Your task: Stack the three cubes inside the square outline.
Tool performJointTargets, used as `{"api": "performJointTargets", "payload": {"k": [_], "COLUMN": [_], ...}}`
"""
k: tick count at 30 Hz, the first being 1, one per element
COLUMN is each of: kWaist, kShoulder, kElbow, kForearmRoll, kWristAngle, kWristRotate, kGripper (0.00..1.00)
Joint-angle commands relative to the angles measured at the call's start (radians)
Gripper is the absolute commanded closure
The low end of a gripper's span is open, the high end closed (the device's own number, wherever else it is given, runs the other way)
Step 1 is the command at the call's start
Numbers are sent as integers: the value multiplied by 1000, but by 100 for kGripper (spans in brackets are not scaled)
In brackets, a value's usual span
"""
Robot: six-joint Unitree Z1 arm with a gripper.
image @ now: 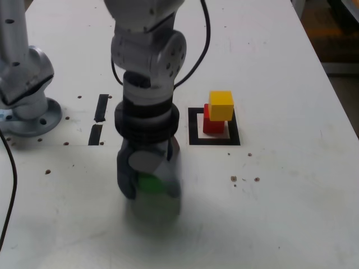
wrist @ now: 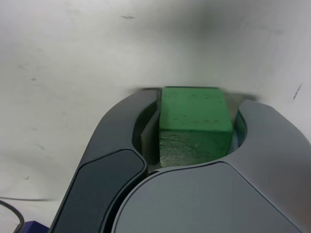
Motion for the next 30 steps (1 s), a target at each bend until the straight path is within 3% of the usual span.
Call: {"api": "performJointTargets", "payload": {"k": [1,7,12,17,30], "kWaist": [1,1,8,43,216], "kShoulder": [-21,-82,-118,-112,-36], "kElbow": [-32,-151,-272,-374,-551], "kForearmRoll": [73,329,481,512,512], "kWristAngle": [21,61,101,129,131], "kWristRotate": [-29,-101,-118,-83,138], "kGripper": [76,76,75,75,75]}}
